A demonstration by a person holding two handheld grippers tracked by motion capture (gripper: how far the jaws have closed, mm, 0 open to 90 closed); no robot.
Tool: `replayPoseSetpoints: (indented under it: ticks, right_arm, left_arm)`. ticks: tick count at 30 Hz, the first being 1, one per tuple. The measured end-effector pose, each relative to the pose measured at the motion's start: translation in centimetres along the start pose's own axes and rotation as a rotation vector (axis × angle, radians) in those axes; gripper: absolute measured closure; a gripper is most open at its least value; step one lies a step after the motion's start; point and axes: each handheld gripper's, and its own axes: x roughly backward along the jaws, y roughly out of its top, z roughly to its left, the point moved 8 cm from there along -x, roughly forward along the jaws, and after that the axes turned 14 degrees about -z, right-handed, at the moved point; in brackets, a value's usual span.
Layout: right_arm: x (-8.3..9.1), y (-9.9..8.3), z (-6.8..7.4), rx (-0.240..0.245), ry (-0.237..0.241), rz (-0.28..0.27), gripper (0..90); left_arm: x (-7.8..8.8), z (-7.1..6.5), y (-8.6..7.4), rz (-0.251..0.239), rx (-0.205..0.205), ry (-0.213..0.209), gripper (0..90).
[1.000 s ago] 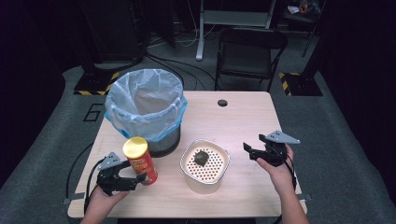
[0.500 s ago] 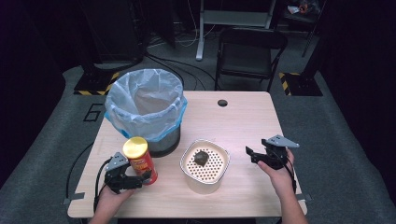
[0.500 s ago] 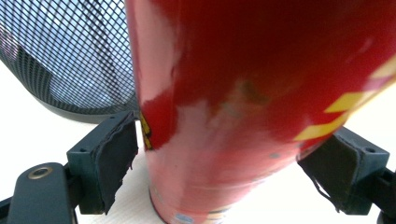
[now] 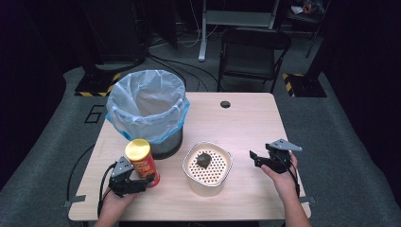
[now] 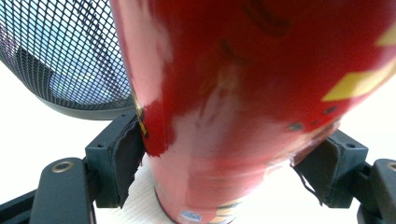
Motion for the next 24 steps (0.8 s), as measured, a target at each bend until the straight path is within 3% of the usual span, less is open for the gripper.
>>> replayPoseSetpoints:
  ticks: [3,7,14,18,24]
  right_arm:
    - [-0.1,-0.2,0.1,0.011,0.003,0.008,23.0]
    - [-0.3,-0.5,0.3,0.025,0.003,0.019,23.1]
    - [-0.4,-1.1,0.5,0.028,0.008,0.036,23.2]
    - [-0.4,-1.2,0.4,0.031,0.003,0.038,23.4]
    - [-0.3,-1.3,0.4,0.03,0.002,0.04,23.5]
  left_arm:
    - [0.1,-0.2,0.2,0.003,-0.035,0.012,23.1]
    - [0.2,-0.7,0.5,0.006,-0.064,-0.011,23.5]
    - [0.7,-1.3,1.4,-0.006,-0.049,-0.024,23.5]
    - [1.5,-1.9,2.8,0.011,-0.041,-0.041,23.5]
    - [2.9,-2.6,6.2,0.022,-0.036,-0.065,23.5]
